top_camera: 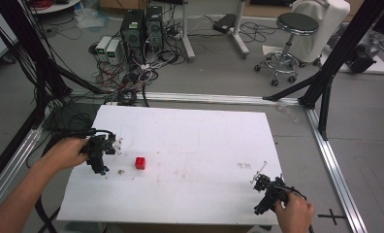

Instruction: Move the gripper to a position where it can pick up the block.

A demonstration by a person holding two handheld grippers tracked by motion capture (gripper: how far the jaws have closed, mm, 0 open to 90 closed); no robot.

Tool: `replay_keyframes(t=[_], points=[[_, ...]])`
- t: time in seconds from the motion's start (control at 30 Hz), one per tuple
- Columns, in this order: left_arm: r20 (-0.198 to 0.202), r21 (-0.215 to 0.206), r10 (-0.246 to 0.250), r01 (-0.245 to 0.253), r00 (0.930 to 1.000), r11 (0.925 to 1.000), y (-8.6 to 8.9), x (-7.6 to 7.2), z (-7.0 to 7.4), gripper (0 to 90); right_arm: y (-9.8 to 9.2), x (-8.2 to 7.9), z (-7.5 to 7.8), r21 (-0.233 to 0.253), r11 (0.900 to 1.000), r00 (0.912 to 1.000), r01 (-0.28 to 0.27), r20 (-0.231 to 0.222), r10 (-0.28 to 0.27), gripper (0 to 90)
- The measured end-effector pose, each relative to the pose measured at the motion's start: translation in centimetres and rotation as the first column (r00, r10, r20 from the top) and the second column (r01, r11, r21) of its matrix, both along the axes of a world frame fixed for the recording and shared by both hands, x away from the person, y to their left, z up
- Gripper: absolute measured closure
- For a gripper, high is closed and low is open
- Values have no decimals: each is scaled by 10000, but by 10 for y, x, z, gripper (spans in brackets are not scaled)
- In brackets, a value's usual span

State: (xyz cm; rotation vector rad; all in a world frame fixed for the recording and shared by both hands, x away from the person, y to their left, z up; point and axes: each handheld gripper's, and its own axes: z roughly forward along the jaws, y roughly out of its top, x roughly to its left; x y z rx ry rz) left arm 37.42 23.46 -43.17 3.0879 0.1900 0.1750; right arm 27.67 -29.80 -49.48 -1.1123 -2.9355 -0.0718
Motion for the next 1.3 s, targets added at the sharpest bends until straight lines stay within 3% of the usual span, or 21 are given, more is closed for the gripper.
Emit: replay_keyframes(t=[0.23, 0.53, 0.73, 0.9, 1.3], points=[[-99, 100, -580, 581, 9983, 9983, -19, 12, 4, 219, 1, -1, 1, 34, 10000, 10000, 13, 56, -13, 89], [-231, 196, -815, 820, 9964, 9964, -34, 24, 2, 219, -3, -2, 3, 114, 9999, 9999, 12, 108, -13, 89], [-394, 165, -792, 799, 9961, 9967, -44, 28, -6, 219, -1, -3, 2, 115, 9999, 9999, -12, 134, 10, 89], [-411, 445, -1059, 1077, 9935, 9932, -56, 31, -13, 219, 0, -3, 2, 91, 9999, 9999, -64, 113, 63, 89], [-621, 668, -1386, 1426, 9884, 9875, -73, 35, -32, 219, 2, -2, 2, 80, 9998, 9998, -158, 123, 157, 88]])
